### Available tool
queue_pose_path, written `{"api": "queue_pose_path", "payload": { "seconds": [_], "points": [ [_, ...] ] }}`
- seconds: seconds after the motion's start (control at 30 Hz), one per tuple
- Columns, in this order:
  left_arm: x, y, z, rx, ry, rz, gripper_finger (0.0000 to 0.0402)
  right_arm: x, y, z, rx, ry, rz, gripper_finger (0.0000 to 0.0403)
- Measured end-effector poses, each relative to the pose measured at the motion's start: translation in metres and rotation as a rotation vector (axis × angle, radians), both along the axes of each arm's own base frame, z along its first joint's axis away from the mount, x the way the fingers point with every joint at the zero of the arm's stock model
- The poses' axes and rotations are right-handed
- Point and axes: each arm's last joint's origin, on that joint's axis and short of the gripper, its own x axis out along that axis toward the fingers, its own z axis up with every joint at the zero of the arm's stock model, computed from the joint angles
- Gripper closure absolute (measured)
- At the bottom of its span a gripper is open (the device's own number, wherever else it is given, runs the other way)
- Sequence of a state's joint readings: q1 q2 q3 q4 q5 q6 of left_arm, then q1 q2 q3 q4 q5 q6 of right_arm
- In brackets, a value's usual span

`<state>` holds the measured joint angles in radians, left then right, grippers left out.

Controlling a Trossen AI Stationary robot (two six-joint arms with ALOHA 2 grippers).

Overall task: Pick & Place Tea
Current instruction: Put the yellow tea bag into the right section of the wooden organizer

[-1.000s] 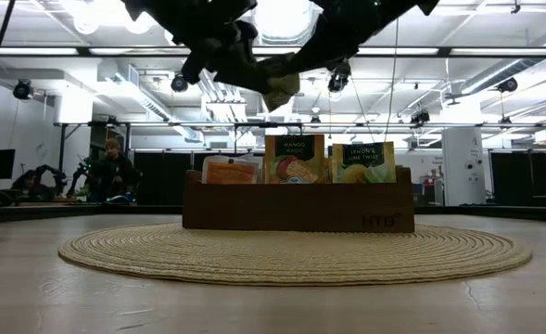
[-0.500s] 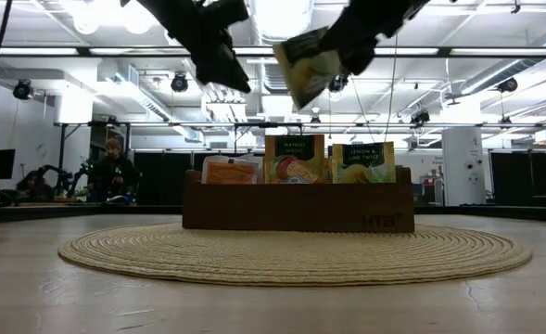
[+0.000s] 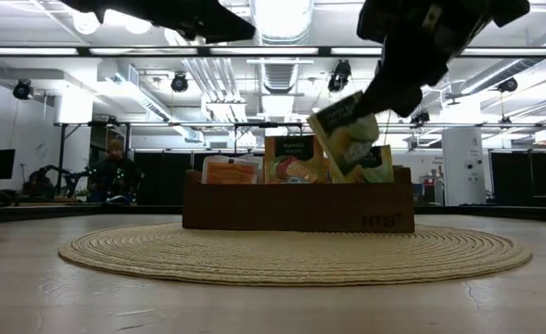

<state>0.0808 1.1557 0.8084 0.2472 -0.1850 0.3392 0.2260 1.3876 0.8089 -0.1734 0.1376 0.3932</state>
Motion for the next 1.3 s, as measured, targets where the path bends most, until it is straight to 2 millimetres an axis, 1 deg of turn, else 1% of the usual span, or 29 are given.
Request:
{"api": "queue_pose_path", "payload": {
  "seconds": [0.07, 0.17, 0.27, 0.5, 0.63, 0.77, 0.93, 1.07, 1.3],
  "points": [
    [-0.007, 0.0, -0.002, -0.004, -0.044, -0.002, 0.0207, -0.002, -0.001, -0.004, -0.039, 0.016, 0.018, 0.0394],
    [-0.015, -0.001, -0.009, -0.006, -0.063, 0.0, 0.0207, -0.002, -0.002, -0.007, -0.073, 0.027, 0.033, 0.0394],
    [-0.02, -0.001, -0.012, -0.016, -0.071, 0.0, 0.0207, -0.004, -0.004, -0.013, -0.099, 0.078, 0.04, 0.0394],
    [-0.022, -0.001, -0.013, -0.018, -0.073, 0.0, 0.0207, -0.009, -0.011, -0.039, -0.164, 0.165, 0.072, 0.0394],
    [-0.021, -0.001, -0.013, -0.017, -0.071, 0.0, 0.0207, -0.009, -0.014, -0.047, -0.171, 0.152, 0.075, 0.0394],
    [-0.021, -0.001, -0.013, -0.016, -0.07, 0.0, 0.0207, -0.013, -0.016, -0.045, -0.244, 0.16, 0.079, 0.0394],
    [-0.021, -0.001, -0.014, -0.017, -0.063, 0.0, 0.0207, -0.012, -0.017, -0.034, -0.287, 0.118, 0.119, 0.0394],
    [-0.021, -0.001, -0.016, -0.018, -0.049, 0.0, 0.0207, -0.012, -0.017, -0.035, -0.305, 0.128, 0.139, 0.0394],
    [-0.022, -0.001, -0.018, -0.021, -0.032, 0.0, 0.0207, -0.017, -0.018, -0.04, -0.301, 0.2, 0.136, 0.0394]
  ]
}}
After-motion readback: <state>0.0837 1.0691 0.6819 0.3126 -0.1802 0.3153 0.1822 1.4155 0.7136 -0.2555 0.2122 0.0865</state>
